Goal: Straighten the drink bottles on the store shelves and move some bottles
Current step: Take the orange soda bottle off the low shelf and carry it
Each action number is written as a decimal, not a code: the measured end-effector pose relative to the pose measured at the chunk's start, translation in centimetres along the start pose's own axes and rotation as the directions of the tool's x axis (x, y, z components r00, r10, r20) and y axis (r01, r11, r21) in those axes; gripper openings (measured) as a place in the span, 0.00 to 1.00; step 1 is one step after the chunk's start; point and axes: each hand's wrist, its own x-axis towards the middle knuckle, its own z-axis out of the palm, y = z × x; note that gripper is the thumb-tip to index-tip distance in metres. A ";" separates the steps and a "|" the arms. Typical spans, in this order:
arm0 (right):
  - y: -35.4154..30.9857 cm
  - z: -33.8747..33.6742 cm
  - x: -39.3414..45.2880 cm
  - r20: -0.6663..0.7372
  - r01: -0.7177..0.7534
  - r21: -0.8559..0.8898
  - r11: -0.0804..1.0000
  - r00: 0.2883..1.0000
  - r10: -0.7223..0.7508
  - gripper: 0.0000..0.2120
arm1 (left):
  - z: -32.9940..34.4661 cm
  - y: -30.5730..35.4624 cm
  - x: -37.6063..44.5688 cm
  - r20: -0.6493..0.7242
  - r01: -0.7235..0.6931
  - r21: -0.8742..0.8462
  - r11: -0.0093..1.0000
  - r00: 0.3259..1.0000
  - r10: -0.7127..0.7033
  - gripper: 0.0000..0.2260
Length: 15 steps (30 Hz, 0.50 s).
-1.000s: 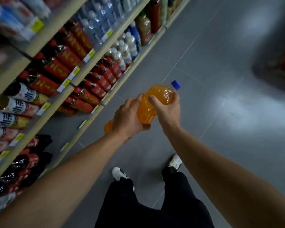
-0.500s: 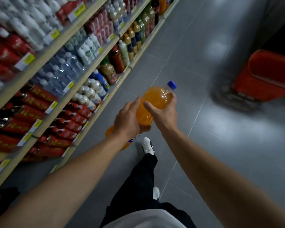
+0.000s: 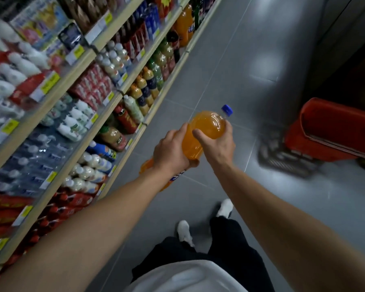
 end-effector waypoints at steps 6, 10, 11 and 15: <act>-3.8 -1.6 16.0 0.006 0.000 0.036 0.999 1.000 0.000 0.46 | 0.3 5.8 15.0 -0.045 0.021 0.034 0.999 0.999 -0.020 0.53; -6.8 -2.6 26.5 0.030 -0.020 0.049 0.999 0.999 0.019 0.47 | -0.2 10.1 24.6 -0.043 0.049 0.065 0.997 0.998 -0.047 0.53; -7.6 -2.7 28.9 0.039 -0.027 0.051 0.998 0.999 0.025 0.48 | -0.5 11.0 27.0 -0.048 0.054 0.073 0.996 0.998 -0.051 0.53; -10.9 -2.2 37.9 0.065 -0.063 0.088 0.994 0.996 0.057 0.49 | -2.0 13.4 35.7 -0.063 0.073 0.115 0.991 0.996 -0.066 0.54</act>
